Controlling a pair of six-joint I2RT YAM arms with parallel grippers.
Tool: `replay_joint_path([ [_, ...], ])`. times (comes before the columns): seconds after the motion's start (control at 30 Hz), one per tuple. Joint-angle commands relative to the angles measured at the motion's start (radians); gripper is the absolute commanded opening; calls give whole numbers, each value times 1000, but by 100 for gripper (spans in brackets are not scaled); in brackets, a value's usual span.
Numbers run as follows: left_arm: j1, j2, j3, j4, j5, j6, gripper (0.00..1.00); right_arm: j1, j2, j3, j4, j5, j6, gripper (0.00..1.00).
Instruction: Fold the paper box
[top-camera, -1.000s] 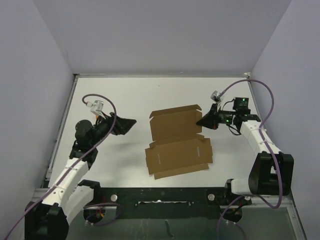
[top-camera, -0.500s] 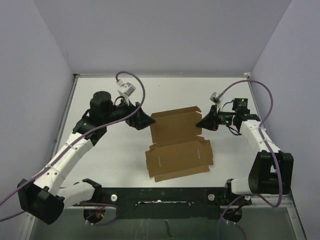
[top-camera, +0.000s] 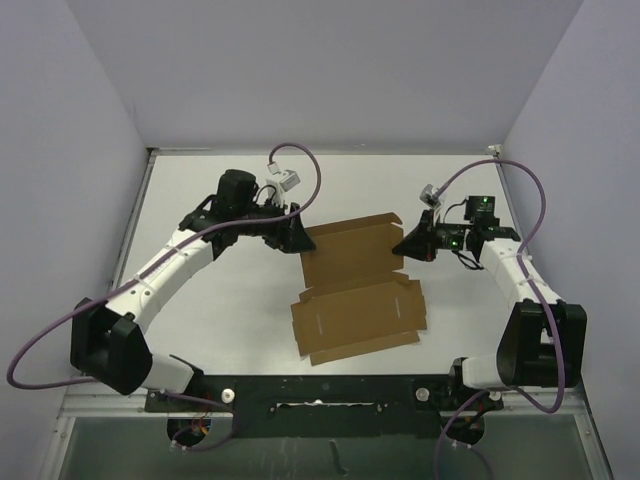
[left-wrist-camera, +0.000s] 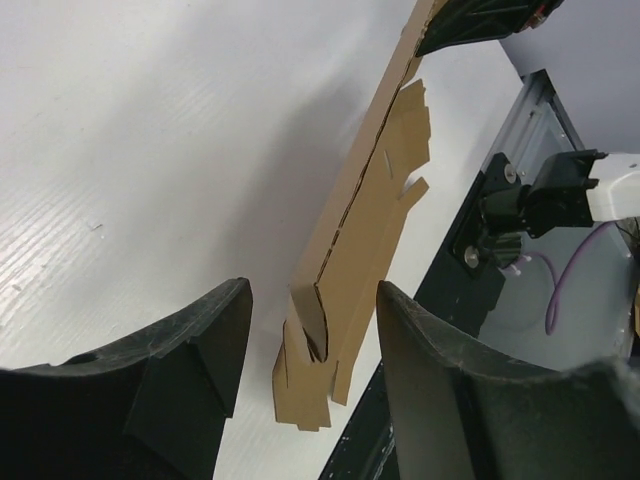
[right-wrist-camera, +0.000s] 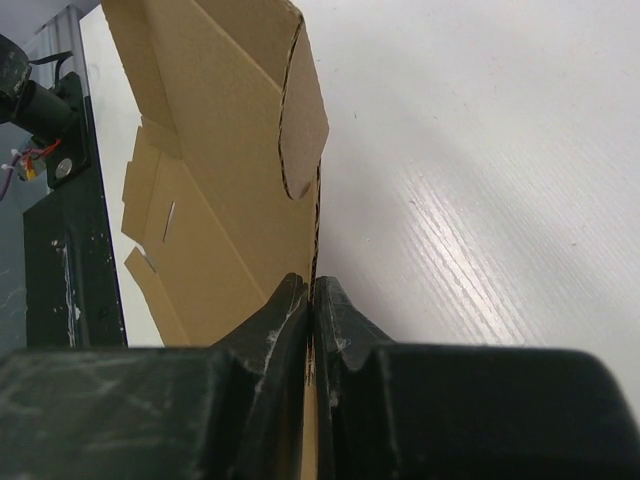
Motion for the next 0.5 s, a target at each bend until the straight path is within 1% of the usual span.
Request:
replay_joint_path([
  [0.0,-2,48,72,57,116,1,49,8,5,45,3,-44,-26,0],
  [0.27,-1,123,106,62,175,-17,33,10,6,48,-5,-50,-33,0],
  [0.3,-1,131,111,63,184,-17,29,11,6,48,-5,-51,-34,0],
  [0.47,-1,140,114,69,201,-14,13,10,6,48,-7,-53,-36,0],
])
